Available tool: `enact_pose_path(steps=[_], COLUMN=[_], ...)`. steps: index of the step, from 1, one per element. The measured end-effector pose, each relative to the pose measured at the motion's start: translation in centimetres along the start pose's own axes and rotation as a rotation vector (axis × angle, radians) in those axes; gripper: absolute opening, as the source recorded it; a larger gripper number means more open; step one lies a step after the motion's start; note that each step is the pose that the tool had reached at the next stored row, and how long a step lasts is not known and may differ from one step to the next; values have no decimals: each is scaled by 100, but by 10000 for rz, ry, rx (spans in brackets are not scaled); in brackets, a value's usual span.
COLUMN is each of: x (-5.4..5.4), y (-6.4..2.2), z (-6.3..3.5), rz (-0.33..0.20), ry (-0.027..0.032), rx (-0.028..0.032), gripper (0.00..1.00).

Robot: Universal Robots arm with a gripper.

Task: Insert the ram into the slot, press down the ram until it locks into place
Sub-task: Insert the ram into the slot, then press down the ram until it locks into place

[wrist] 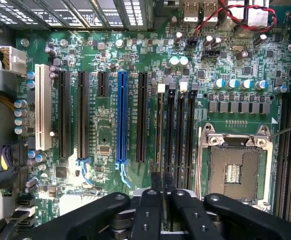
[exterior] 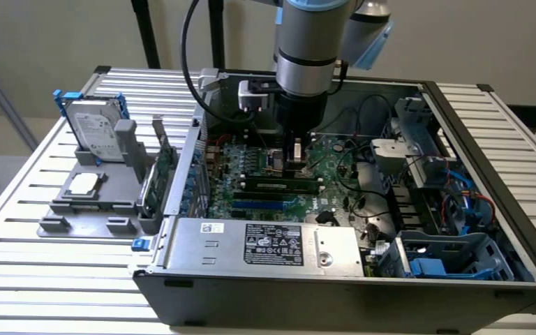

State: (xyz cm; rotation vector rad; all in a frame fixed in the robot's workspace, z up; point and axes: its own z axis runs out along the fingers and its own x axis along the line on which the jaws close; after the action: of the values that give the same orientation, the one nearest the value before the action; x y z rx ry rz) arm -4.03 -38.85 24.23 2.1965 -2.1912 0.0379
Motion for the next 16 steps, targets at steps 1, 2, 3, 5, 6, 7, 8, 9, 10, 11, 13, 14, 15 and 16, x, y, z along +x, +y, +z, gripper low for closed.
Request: enact_pose_path(steps=[1,2,3,5,6,7,8,9,10,11,13,14,15,16], x=[0,0,0,0,0,0,0,0,0,0,0,0,0,0], y=[0,0,0,1,0,0,1,1,1,1,1,1,1,1], z=[0,0,-1,-1,-1,-1,-1,-1,-1,-1,-1,-1,-1,-1], rz=[0,0,0,0,0,0,0,1,0,0,1,0,0,0], ry=[0,1,2,3,3,3,2,3,3,3,3,3,3,3], rx=[0,-1,-1,-1,-1,-1,-2,-1,-2,-2,-1,-1,-2,-2], gripper=[13,11,11,11,11,11,11,11,11,11,11,11,11,11])
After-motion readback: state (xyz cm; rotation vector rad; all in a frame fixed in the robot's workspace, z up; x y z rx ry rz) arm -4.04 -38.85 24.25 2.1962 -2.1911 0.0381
